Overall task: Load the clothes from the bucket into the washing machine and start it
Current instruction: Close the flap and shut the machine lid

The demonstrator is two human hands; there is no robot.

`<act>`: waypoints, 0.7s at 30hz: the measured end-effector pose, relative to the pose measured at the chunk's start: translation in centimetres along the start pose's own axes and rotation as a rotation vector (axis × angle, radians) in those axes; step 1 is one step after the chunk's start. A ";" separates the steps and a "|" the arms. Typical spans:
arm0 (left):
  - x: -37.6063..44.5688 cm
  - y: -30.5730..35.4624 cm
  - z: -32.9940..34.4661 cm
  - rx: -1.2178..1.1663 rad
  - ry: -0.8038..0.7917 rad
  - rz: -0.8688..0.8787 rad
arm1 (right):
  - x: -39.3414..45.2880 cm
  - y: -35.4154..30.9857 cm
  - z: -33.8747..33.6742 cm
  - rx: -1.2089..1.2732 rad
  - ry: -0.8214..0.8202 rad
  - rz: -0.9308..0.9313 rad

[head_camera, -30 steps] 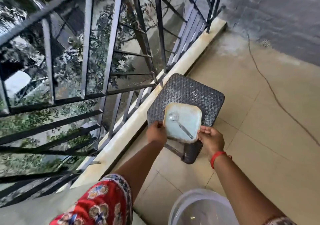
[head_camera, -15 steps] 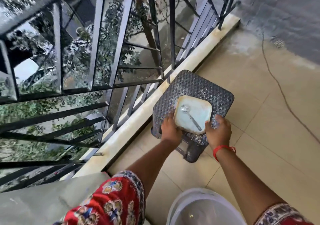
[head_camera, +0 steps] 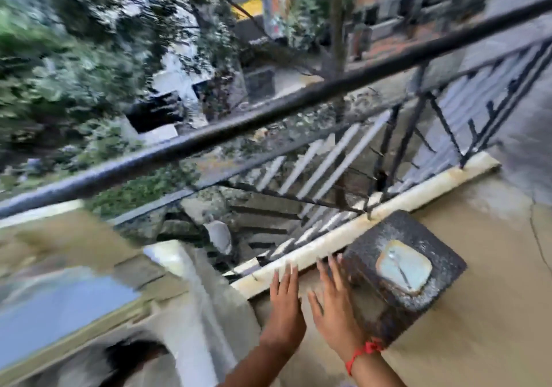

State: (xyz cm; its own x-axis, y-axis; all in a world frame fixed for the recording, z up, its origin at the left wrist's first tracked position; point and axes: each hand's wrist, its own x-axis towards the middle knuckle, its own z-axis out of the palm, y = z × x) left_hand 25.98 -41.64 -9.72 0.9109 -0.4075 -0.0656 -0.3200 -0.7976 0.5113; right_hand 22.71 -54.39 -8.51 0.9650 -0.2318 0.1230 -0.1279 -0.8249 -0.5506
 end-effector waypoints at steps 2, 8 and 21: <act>-3.0 -1.0 -5.0 0.086 0.083 0.026 | -1.2 -6.0 -0.3 -0.007 -0.060 -0.112; -12.8 -6.6 -17.7 0.334 0.168 0.050 | -5.9 -21.2 1.8 -0.009 -0.186 -0.408; -29.7 -22.8 -21.3 0.268 -0.044 -0.520 | -15.1 -36.5 14.9 -0.454 -0.728 -0.630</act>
State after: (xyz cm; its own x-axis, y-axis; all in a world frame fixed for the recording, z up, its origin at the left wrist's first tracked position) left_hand 11.81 -1.84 -1.18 0.9561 0.0540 -0.2880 0.1059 -0.9801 0.1680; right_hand 16.25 -13.11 -2.55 0.7721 0.5444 -0.3280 0.5139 -0.8384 -0.1818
